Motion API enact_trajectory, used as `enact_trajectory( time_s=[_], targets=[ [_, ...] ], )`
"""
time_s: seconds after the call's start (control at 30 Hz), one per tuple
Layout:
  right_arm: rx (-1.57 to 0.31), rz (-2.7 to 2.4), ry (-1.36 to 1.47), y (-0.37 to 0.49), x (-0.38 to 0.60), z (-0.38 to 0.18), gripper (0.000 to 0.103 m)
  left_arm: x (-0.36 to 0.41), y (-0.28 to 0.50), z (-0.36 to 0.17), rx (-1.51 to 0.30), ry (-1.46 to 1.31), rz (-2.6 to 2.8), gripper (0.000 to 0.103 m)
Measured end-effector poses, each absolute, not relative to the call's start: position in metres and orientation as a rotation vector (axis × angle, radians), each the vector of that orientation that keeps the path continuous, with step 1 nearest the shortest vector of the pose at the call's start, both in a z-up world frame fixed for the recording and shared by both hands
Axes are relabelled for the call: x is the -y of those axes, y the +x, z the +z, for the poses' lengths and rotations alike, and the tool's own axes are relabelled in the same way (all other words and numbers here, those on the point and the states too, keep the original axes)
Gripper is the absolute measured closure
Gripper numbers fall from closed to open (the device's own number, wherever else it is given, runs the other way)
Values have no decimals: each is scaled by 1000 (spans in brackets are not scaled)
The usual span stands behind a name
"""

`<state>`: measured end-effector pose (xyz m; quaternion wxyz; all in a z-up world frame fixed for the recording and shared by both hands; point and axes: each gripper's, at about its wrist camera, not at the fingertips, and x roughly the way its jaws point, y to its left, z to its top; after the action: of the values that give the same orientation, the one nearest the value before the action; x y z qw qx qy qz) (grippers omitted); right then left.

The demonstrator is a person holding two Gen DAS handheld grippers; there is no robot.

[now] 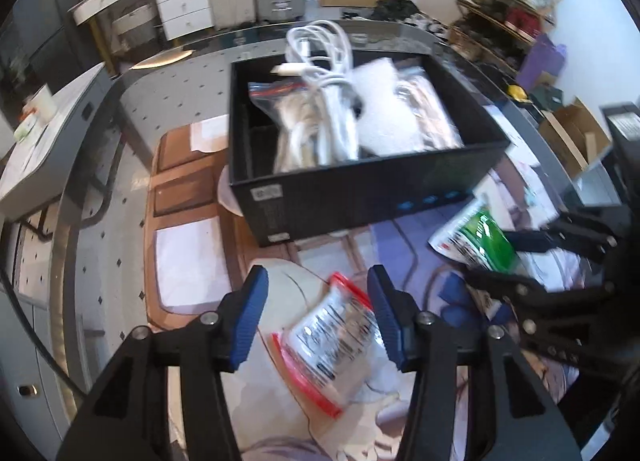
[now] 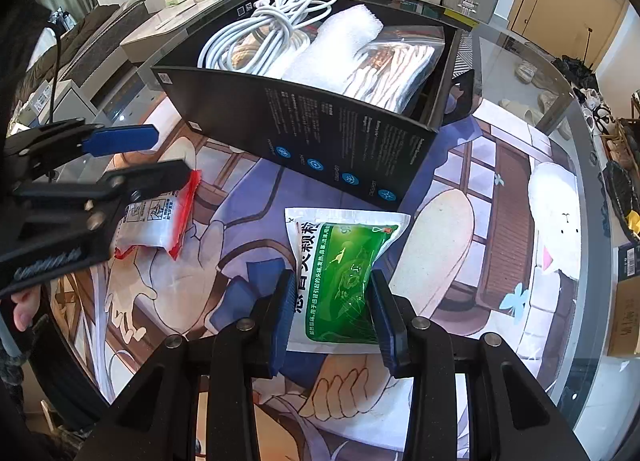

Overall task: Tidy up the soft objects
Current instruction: 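Close left tool on the red-white packet while right tool grasps the green sachet, then lower the red-white packet with left tool while right tool holds the green sachet, then lift and carry the red-white packet with left tool over the box while right tool carries the sachet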

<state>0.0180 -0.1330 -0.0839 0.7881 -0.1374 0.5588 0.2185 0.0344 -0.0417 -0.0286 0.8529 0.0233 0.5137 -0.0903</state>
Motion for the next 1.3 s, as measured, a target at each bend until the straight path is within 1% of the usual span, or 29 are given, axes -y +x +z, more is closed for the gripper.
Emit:
enact_trajectory(
  time_s=[0.03, 0.07, 0.1, 0.13, 0.2, 0.3, 0.73, 0.83, 0.9, 0.93, 0.97, 1.0, 1.03, 1.3],
  targets=[
    [-1204, 471, -296, 18, 133, -84, 67, 42, 33, -27, -1081, 54, -198, 51],
    [-1205, 471, -297, 17, 133, -84, 67, 43, 31, -26, -1083, 67, -207, 47],
    [-1206, 471, -299, 17, 133, -83, 67, 43, 29, -25, -1086, 74, -217, 42],
    [-1209, 474, -303, 16, 132, -83, 67, 44, 28, -25, -1092, 73, -230, 39],
    [-1211, 475, -313, 13, 130, -82, 67, 45, 25, -24, -1097, 71, -246, 27],
    [-1213, 479, -324, 9, 129, -81, 69, 48, 24, -24, -1103, 74, -250, 26],
    [-1197, 503, -290, -1, 141, -54, 70, 58, 14, -37, -1148, 125, -332, 27],
    [-1196, 499, -284, 2, 145, -51, 70, 57, 13, -38, -1155, 130, -338, 28],
    [-1196, 499, -278, 3, 146, -49, 70, 56, 14, -39, -1159, 144, -334, 38],
    [-1195, 500, -276, 5, 147, -48, 70, 56, 14, -40, -1164, 148, -334, 39],
    [-1194, 502, -274, 5, 147, -47, 70, 55, 14, -42, -1169, 152, -333, 43],
    [-1193, 504, -272, 5, 147, -46, 70, 55, 15, -44, -1177, 156, -332, 49],
    [-1192, 506, -272, 4, 147, -45, 70, 54, 15, -46, -1185, 161, -330, 51],
    [-1193, 508, -270, 6, 142, -49, 70, 55, 14, -47, -1173, 176, -330, 55]
  ],
)
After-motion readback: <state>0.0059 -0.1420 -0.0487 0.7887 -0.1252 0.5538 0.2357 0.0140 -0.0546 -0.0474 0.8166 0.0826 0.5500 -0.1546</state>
